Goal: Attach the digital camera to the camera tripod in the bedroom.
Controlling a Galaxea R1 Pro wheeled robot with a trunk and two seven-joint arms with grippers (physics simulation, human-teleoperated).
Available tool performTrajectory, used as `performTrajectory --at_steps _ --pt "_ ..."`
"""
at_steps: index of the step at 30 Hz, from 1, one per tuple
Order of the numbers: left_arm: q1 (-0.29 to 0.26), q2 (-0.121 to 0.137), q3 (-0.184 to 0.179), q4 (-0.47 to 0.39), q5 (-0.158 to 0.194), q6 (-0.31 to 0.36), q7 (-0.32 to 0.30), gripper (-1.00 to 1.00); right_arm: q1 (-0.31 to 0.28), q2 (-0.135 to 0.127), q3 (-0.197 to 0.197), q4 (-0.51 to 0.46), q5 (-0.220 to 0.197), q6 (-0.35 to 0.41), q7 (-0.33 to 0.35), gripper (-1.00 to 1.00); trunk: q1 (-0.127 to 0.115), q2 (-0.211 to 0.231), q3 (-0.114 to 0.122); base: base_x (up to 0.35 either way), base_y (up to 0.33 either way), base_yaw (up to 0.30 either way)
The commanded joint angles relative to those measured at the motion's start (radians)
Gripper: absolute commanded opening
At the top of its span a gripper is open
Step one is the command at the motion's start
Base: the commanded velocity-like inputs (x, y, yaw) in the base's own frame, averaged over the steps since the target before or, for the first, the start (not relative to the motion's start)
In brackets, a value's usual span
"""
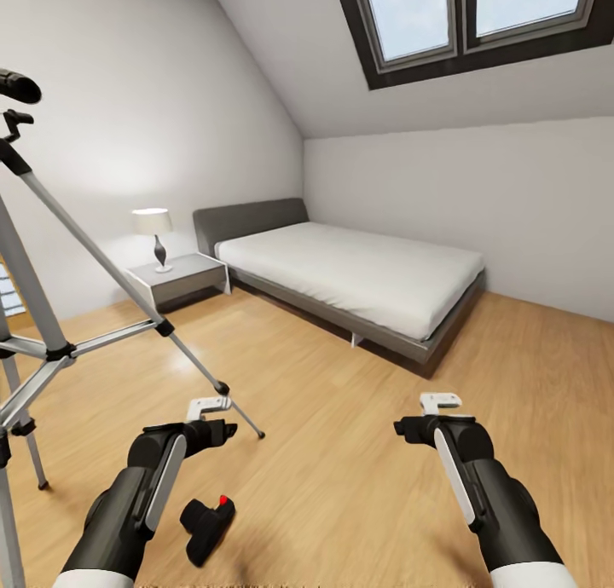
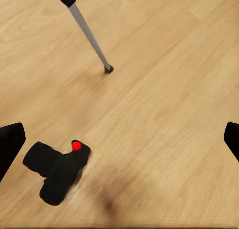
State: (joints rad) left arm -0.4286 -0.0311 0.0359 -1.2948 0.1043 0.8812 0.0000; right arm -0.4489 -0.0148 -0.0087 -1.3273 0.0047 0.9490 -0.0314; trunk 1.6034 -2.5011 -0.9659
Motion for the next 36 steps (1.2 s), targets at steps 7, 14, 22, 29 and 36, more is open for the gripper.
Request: performTrajectory --at_steps 7,14,22,29,36 --pt "0.001 -0.001 0.003 0.089 0.003 -0.008 0.002 1.0 -0.001 0.001 -0.002 -0.009 -0.001 0.024 -0.005 1.0 0.003 -0.002 -0.028 0.0 0.0 0.0" --pt "0.001 0.0 0.003 0.123 -0.009 -0.012 0.011 1.0 -0.001 0.002 -0.002 -0.01 -0.003 0.016 -0.004 1.0 0.006 -0.004 -0.055 0.0 0.0 0.0" --pt "0.001 -0.002 0.002 0.106 -0.005 -0.017 0.006 1.0 -0.001 0.001 -0.002 -0.009 -0.005 0.016 -0.004 1.0 0.01 -0.006 -0.086 0.0 0.0 0.0" --pt "0.001 -0.002 0.002 0.094 -0.001 -0.025 0.005 1.0 -0.001 0.002 -0.002 -0.01 -0.006 0.017 -0.004 1.0 0.013 -0.007 -0.113 0.0 0.0 0.0" --pt "0.001 -0.003 0.002 0.091 0.0 -0.027 0.005 1.0 -0.001 0.002 -0.002 -0.01 -0.007 0.016 -0.004 1.0 0.016 -0.009 -0.14 0.0 0.0 0.0"
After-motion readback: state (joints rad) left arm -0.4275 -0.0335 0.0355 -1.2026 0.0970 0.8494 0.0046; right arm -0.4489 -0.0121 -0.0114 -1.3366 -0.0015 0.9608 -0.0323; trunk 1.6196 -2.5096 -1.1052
